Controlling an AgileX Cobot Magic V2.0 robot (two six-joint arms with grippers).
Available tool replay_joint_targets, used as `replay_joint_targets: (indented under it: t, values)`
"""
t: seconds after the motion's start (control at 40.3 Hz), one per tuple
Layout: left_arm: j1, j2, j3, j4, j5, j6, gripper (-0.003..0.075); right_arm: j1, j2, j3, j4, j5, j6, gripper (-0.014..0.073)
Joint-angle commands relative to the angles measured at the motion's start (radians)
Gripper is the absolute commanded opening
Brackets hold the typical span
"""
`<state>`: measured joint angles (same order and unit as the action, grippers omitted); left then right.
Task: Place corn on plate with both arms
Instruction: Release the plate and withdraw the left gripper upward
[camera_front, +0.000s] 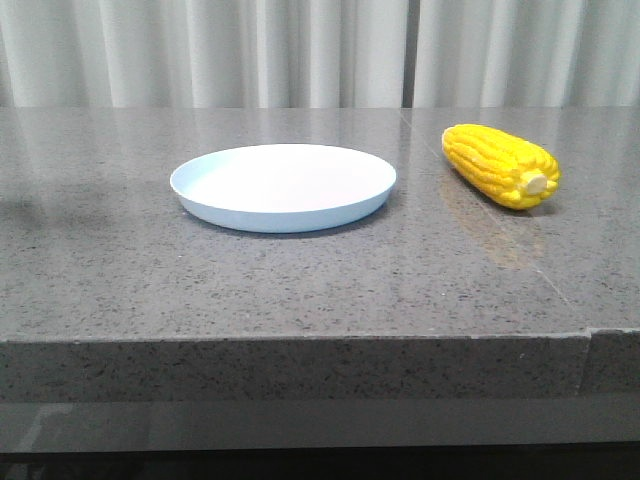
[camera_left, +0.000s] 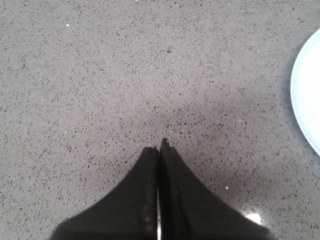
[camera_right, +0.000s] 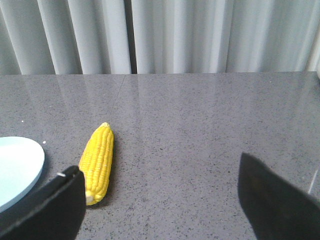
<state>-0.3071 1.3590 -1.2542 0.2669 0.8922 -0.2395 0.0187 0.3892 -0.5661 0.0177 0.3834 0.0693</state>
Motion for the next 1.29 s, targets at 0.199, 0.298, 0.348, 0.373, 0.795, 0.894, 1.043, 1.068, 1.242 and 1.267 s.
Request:
replay_joint_targets:
  t: [0.199,0.298,0.348,0.373,0.795,0.894,1.043,1.068,1.242,1.267]
  values:
    - [0.178,-0.248,0.184,0.014,-0.121,-0.018,-0.0020,-0.006,0.013,-0.035,-0.002,-0.073,-0.004,0.0643]
    - [0.246,-0.329,0.265,0.014,-0.157,-0.010,-0.0020,-0.006,0.013,-0.035,-0.002,-0.073,-0.004,0.0643]
    - [0.271,-0.370,0.309,0.009,-0.178,-0.010,-0.0020,-0.006,0.013,-0.035,-0.002,-0.073,-0.004,0.0643]
    - [0.280,-0.394,0.335,0.005,-0.193,-0.010,-0.0019,-0.006,0.013,-0.035,-0.002,-0.073,-0.004,0.0643]
    - [0.202,-0.867,0.708,-0.036,-0.526,0.089,-0.0020,-0.006,0.013,-0.035,-0.002,-0.073,-0.004,0.0643]
    - [0.168,-0.969,0.771,-0.036,-0.534,0.098,-0.0020,-0.006,0.013,-0.035,-0.002,-0.073,-0.004,0.0643]
    - [0.126,-1.123,0.827,-0.042,-0.521,0.098,-0.0020,-0.006,0.013,-0.035,-0.002,-0.073,-0.004,0.0643]
    - [0.121,-1.144,0.832,-0.044,-0.515,0.098,-0.0020,-0.006,0.013,-0.035,-0.002,-0.073,-0.004,0.0643]
    - [0.117,-1.208,0.842,-0.048,-0.505,0.098,-0.0020,-0.006,0.013,-0.035,-0.002,-0.073,-0.004,0.0643]
    - [0.117,-1.208,0.842,-0.048,-0.505,0.098,-0.0020,-0.006,0.013,-0.035,-0.002,-0.073,-0.004,0.0643]
